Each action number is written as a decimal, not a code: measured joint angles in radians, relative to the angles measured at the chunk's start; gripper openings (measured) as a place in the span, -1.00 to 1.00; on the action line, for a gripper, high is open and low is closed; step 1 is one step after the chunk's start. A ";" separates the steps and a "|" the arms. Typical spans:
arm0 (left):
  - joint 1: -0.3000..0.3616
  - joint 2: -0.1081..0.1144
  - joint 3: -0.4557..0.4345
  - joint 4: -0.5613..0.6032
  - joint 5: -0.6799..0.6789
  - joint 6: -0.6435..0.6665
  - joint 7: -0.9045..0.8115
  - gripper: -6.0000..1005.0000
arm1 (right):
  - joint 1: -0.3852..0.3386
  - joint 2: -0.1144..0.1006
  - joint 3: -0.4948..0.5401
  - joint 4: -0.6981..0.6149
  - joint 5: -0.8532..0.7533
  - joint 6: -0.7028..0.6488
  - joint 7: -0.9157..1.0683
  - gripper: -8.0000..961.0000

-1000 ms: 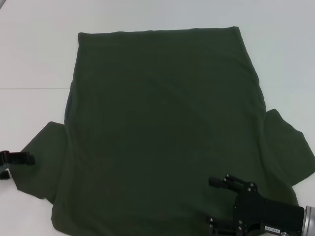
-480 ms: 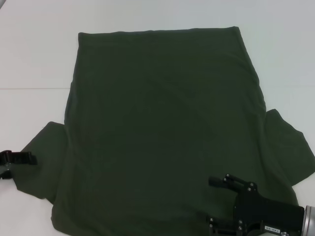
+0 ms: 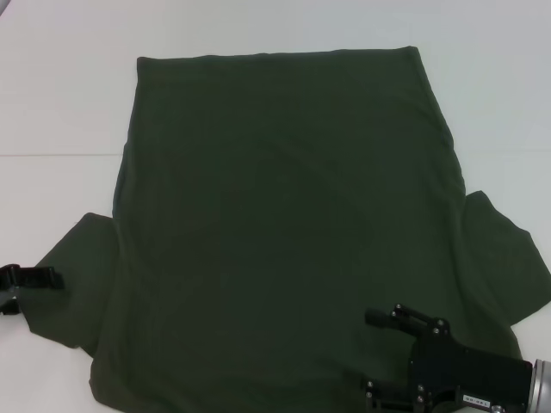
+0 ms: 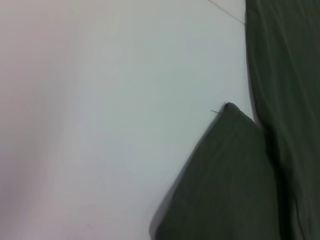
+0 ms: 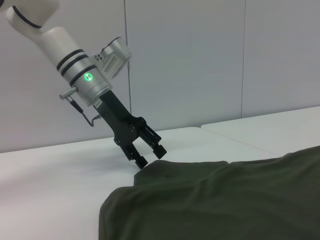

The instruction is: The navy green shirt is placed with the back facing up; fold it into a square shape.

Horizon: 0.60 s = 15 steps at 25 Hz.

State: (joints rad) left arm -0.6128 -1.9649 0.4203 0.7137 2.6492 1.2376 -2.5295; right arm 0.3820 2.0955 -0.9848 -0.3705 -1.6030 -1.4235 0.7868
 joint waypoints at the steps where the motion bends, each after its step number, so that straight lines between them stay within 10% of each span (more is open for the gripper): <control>1: -0.001 -0.001 0.000 -0.001 0.000 -0.001 0.000 0.72 | 0.000 0.000 0.000 0.000 0.000 0.000 0.000 0.91; 15: -0.006 -0.004 0.028 -0.006 -0.009 -0.004 -0.006 0.70 | 0.000 0.000 0.000 -0.001 0.000 0.000 -0.002 0.91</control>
State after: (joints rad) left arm -0.6188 -1.9687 0.4479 0.7073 2.6407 1.2341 -2.5356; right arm 0.3819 2.0954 -0.9848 -0.3713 -1.6030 -1.4235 0.7853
